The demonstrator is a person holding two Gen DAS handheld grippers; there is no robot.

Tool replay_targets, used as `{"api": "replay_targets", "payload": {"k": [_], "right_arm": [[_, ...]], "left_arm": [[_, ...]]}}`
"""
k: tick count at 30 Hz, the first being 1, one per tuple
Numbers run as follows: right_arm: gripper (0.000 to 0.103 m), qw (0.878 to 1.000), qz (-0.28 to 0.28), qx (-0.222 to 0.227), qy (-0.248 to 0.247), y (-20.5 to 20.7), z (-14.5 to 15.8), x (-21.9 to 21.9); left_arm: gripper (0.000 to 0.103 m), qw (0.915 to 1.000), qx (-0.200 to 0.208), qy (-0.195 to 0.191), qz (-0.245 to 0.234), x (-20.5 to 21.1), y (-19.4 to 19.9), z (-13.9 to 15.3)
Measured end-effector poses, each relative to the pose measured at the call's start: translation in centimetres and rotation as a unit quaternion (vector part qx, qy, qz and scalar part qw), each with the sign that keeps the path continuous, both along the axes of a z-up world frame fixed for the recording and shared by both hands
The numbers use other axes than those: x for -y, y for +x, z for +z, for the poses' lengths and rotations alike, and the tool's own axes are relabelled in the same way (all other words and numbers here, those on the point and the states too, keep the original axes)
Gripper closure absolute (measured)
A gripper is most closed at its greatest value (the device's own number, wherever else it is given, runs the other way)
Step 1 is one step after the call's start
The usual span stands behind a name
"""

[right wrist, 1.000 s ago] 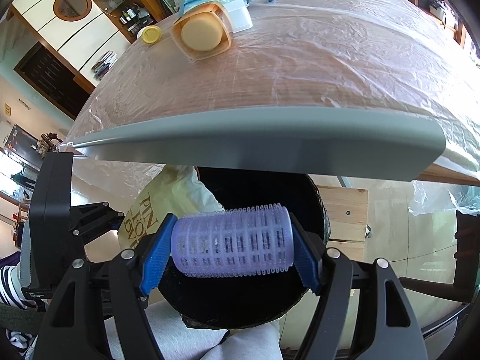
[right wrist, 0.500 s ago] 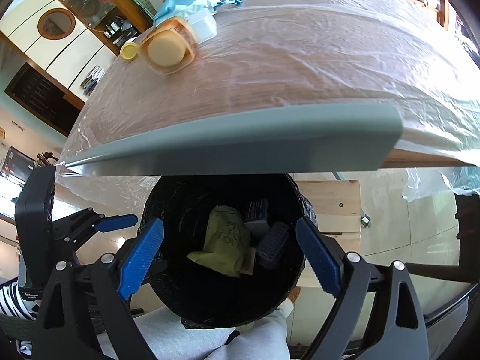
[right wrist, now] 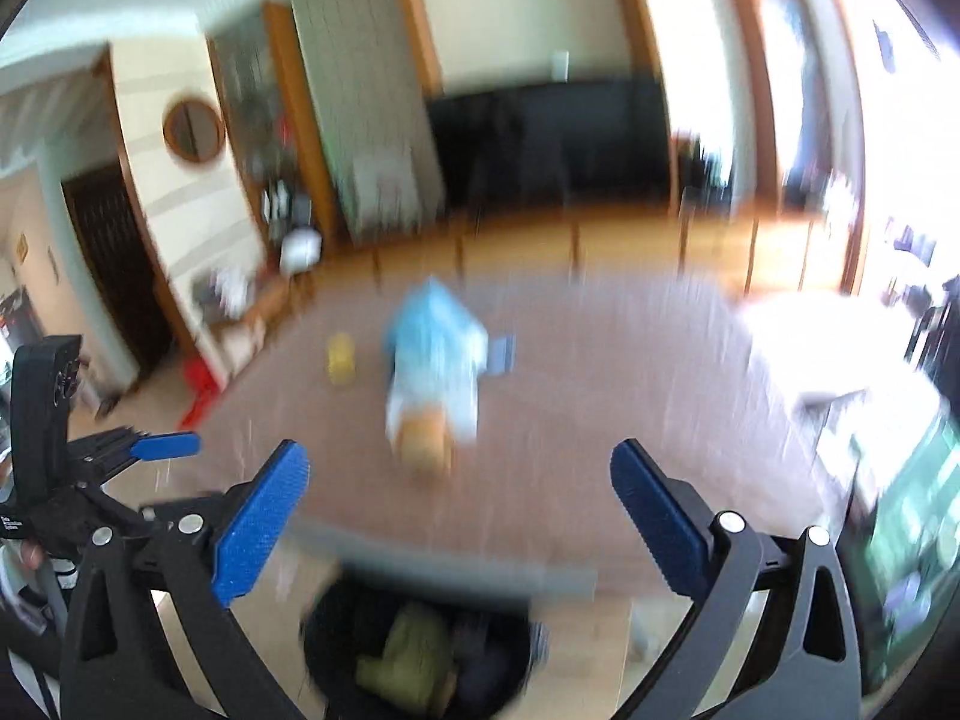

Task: Collect trash
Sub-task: 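Grasp the yellow cup with the left tool while the right tool grasps the orange jar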

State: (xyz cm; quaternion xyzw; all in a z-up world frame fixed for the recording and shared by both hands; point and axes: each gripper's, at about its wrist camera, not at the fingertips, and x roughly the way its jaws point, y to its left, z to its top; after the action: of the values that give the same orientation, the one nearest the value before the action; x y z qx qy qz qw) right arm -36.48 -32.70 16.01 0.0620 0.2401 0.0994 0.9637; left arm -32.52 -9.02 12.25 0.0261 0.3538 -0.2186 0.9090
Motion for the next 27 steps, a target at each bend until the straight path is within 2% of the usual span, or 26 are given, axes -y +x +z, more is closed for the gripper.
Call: {"api": "replay_targets", "payload": {"k": [2, 4, 5, 10, 11, 12, 17, 21, 25, 27], "right_arm": [[0.004, 0.999, -0.025, 0.019, -0.013, 0.9, 0.8, -0.9], [0.004, 1.000, -0.023, -0.018, -0.007, 2.9, 0.4, -1.3], [0.004, 0.999, -0.014, -0.047, 0.001, 4.2, -0.3, -1.7], [0.004, 0.991, 0.012, -0.132, 0.013, 8.3, -4.0, -4.1], [0.004, 0.990, 0.011, -0.144, 0.011, 8.8, -4.7, -4.6], [0.004, 0.988, 0.012, -0.154, 0.011, 9.3, -5.2, -5.0], [0.005, 0.982, 0.007, -0.186, 0.016, 10.9, -7.3, -6.3], [0.011, 0.978, 0.002, -0.210, 0.017, 12.5, -8.8, -7.2], [0.016, 0.975, -0.004, -0.222, 0.013, 13.6, -9.9, -7.7], [0.017, 0.974, -0.010, -0.228, 0.013, 14.0, -10.3, -7.8]], "left_arm": [[0.002, 0.9976, 0.044, -0.012, 0.052, -1.2, 2.0, 1.5], [0.002, 0.9971, 0.035, -0.004, 0.068, -1.8, 4.4, 1.6], [0.002, 0.9980, 0.027, 0.005, 0.057, -1.9, 5.9, 1.3], [0.002, 0.9939, 0.009, 0.107, 0.025, -1.4, 10.5, -0.7], [0.002, 0.9914, -0.004, 0.129, 0.020, -1.3, 11.7, -1.4], [0.002, 0.9904, -0.017, 0.136, 0.014, -1.6, 12.4, -1.9], [0.002, 0.9882, -0.076, 0.132, -0.016, -2.9, 16.3, -5.0], [0.002, 0.9854, -0.113, 0.120, -0.041, -3.4, 19.3, -6.6], [0.002, 0.9826, -0.125, 0.121, -0.066, -3.3, 21.4, -7.6], [0.006, 0.9808, -0.129, 0.124, -0.078, -3.1, 22.1, -7.9]]}}
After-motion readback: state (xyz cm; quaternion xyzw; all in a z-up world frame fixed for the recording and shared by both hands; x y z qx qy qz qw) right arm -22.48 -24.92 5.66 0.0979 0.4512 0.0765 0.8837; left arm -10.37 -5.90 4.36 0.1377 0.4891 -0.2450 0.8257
